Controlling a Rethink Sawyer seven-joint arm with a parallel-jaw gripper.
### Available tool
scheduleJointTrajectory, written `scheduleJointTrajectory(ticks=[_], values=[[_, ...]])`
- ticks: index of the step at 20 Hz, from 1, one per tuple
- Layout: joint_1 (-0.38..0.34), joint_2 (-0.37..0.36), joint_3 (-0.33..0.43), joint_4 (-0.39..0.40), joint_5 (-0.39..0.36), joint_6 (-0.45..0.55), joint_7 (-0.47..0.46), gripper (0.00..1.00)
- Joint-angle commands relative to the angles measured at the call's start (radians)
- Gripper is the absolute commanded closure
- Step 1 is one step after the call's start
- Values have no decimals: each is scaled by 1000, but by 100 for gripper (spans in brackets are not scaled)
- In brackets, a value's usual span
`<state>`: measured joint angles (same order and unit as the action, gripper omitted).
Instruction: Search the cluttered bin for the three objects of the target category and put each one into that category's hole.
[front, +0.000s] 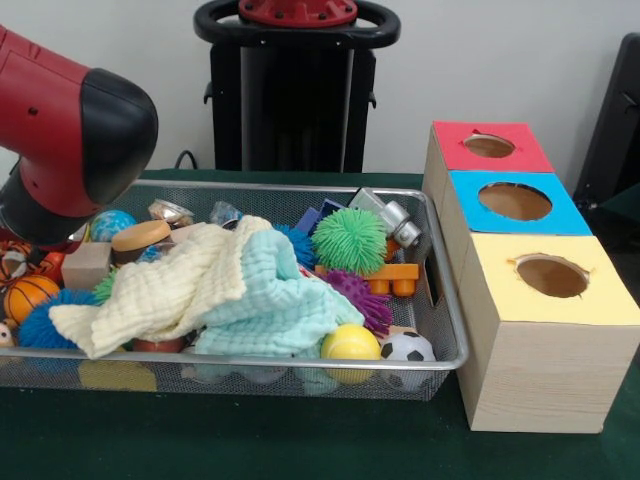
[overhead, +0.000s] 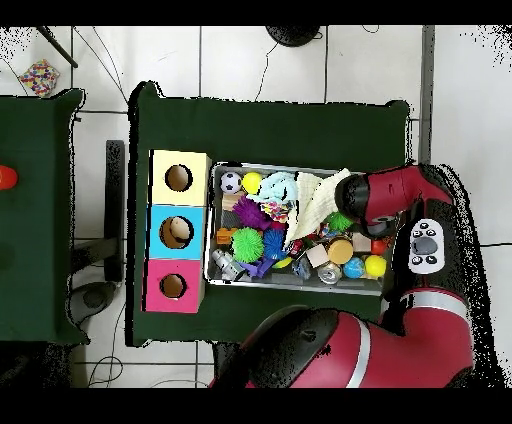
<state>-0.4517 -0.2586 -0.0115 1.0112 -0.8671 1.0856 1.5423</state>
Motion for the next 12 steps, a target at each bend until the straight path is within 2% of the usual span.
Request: scheduleJointTrajectory(ticks=[1, 10, 11, 12], values=[[-35, 51, 36, 23, -24, -68, -125, 0], [-33, 48, 46, 34, -16, -57, -152, 0], [-32, 48, 46, 35, -16, -56, -154, 100], [-33, 47, 48, 37, -14, -56, -157, 100]])
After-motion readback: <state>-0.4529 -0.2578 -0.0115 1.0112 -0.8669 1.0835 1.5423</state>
